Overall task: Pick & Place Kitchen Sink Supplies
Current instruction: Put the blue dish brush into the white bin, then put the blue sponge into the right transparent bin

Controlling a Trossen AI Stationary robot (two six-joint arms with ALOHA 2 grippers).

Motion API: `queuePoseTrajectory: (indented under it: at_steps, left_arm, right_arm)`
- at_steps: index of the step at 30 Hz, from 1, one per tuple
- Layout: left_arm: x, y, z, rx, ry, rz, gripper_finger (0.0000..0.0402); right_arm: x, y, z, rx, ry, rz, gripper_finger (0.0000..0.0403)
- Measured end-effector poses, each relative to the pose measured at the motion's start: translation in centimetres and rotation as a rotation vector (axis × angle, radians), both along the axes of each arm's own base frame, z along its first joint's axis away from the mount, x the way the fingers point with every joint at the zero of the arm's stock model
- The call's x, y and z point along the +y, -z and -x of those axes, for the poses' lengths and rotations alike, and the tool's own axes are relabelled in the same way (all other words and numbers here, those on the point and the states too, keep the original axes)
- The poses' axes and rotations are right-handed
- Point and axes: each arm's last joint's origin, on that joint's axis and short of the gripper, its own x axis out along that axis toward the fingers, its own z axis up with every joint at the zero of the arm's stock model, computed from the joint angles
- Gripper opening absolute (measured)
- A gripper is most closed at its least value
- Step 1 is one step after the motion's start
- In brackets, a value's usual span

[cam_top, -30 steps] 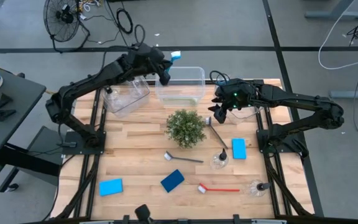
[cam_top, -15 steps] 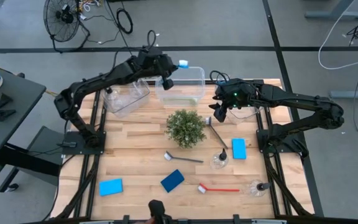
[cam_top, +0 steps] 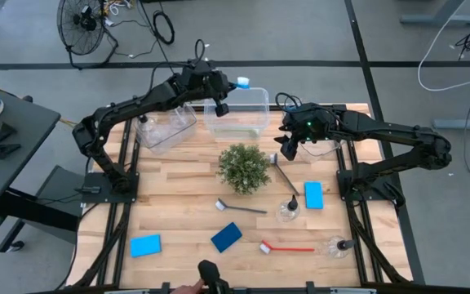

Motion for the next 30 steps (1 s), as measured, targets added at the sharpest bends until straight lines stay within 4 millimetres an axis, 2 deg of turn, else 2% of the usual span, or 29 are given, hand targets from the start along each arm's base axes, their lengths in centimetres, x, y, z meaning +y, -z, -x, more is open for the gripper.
queuePoseTrajectory:
  at_steps: [8,21,30]
  left_arm:
    - [0.01,0.01,0.01,0.005,-0.001,-0.006,0.0073]
    - [0.13,0.01,0.09,-0.016,-0.078,0.027,0.0181]
    - [-0.27,-0.32,0.13,-0.022,-0.074,0.026,0.0197]
  right_arm:
    - [0.0,0.0,0.0,-0.001,0.002,-0.002,0.0213]
    - [0.0,0.0,0.0,-0.001,0.002,-0.002,0.0213]
    - [0.0,0.0,0.0,0.002,-0.005,0.005,0.0213]
